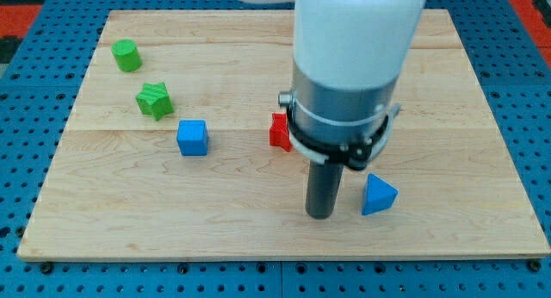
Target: Move blue triangle towards bottom right
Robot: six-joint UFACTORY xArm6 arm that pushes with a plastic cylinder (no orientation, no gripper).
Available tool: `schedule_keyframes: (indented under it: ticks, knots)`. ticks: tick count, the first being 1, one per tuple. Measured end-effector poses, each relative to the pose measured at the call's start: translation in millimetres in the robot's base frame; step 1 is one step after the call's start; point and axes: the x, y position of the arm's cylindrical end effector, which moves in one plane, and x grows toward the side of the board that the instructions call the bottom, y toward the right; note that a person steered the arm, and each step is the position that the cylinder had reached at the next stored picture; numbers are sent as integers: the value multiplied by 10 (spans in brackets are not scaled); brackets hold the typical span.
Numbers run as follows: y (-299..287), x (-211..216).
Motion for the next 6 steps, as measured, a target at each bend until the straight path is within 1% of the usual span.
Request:
schedule_keyframes:
  ticks: [1, 2, 3, 4, 5, 6]
  knots:
    - [589, 24]
    - [1029, 112]
    - [899, -67]
    - [1000, -233]
    - [1255, -136]
    - [1224, -568]
